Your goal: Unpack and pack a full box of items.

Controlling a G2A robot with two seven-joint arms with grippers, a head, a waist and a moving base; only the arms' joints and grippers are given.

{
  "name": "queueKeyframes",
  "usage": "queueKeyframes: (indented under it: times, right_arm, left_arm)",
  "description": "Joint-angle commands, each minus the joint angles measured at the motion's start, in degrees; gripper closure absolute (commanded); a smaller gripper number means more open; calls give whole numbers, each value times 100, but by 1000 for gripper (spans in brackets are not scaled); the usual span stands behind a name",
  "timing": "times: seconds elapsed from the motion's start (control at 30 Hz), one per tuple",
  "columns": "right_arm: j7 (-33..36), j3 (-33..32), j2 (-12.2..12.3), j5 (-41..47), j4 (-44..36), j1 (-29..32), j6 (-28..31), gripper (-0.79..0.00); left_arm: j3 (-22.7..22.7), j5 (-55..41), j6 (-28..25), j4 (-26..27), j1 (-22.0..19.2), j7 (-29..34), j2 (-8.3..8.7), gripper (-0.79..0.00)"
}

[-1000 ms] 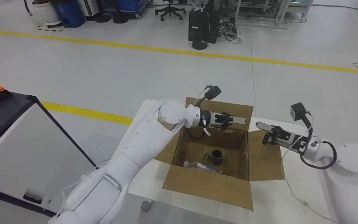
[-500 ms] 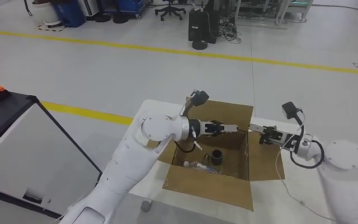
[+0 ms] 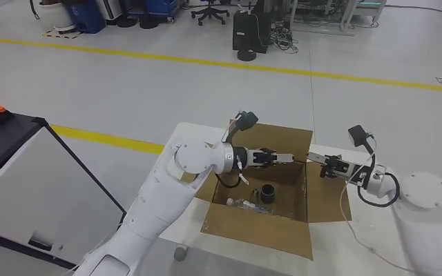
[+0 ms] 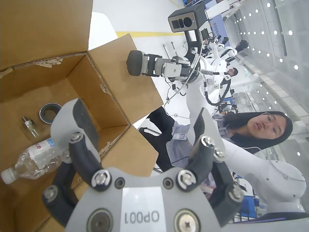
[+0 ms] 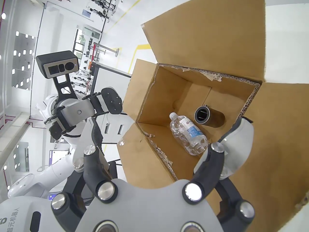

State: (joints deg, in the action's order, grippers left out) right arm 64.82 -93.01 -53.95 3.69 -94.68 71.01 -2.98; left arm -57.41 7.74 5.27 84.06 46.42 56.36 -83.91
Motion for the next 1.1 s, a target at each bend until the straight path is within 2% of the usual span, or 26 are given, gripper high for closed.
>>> queueKeyframes:
  times: [0.0,0.13,0.43,0.63,0.93,1.07]
  right_arm:
    - [0,0,0,0,0,0,0,-785]
    - [0,0,0,0,0,0,0,-785]
    - [0,0,0,0,0,0,0,-785]
    - [-55,21,-3,-12,-30,20,26,-785]
    - [111,784,14,-972,-613,-55,-25,-785]
    - [157,1256,8,-1676,-698,-269,-287,-785]
  left_arm:
    - [0,0,0,0,0,0,0,-785]
    - [-94,-177,10,-3,79,-189,-2,-785]
    - [-748,-600,-387,514,869,-1283,106,-785]
    - [-1194,-647,-357,951,1417,-1836,195,-785]
    - [-1614,-567,50,1618,1951,-2244,299,-785]
    - [-1748,-616,111,1794,2109,-2491,323,-785]
